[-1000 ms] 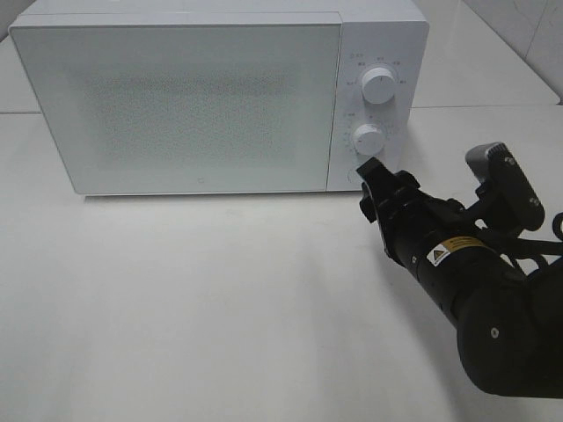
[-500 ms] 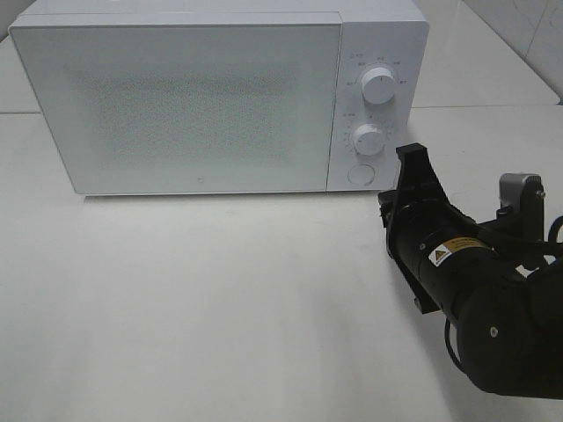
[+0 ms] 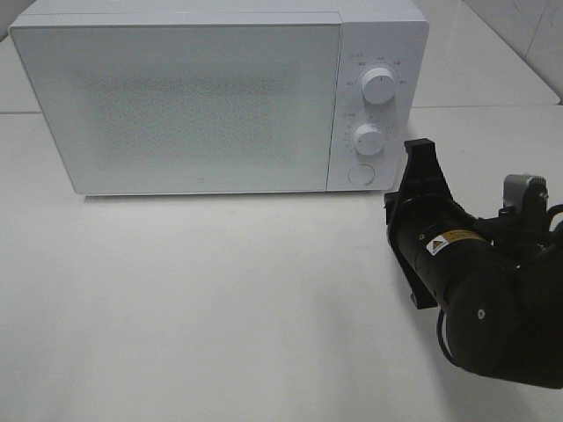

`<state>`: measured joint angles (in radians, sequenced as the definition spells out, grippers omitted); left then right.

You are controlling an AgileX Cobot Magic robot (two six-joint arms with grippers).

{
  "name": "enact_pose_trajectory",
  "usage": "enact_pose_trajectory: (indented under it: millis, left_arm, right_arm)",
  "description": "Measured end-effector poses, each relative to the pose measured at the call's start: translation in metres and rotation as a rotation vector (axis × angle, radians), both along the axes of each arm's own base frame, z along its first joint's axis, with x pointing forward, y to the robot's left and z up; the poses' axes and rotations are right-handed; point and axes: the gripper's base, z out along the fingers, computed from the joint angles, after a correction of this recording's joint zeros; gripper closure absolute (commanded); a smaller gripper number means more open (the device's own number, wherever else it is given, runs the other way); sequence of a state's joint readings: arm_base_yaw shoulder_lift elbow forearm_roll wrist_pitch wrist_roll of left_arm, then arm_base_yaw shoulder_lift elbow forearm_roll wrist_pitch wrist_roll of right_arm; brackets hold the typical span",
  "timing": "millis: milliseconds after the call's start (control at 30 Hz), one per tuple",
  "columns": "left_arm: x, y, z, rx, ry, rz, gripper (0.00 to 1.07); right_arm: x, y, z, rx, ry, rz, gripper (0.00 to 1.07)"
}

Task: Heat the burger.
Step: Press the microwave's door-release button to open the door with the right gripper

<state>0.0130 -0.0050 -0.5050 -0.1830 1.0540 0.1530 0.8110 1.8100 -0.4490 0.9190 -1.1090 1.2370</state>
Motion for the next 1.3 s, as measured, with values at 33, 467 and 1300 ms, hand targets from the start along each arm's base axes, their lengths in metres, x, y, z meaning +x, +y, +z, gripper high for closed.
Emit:
enact_pose_trajectory:
  millis: [33, 467, 1300]
  left_arm:
    - [0.000, 0.000, 0.000, 0.000, 0.000, 0.000, 0.07]
    - [0.000, 0.000, 0.000, 0.000, 0.000, 0.000, 0.07]
    - [0.000, 0.000, 0.000, 0.000, 0.000, 0.000, 0.07]
  right_arm:
    - [0.003, -0.001, 0.001, 0.006, 0.000, -0.008, 1.07]
    - [0.038, -0.001, -0.003, 0.044, 0.040, -0.024, 1.07]
    - [0.090, 0.014, -0.036, 0.091, 0.043, -0.065, 1.07]
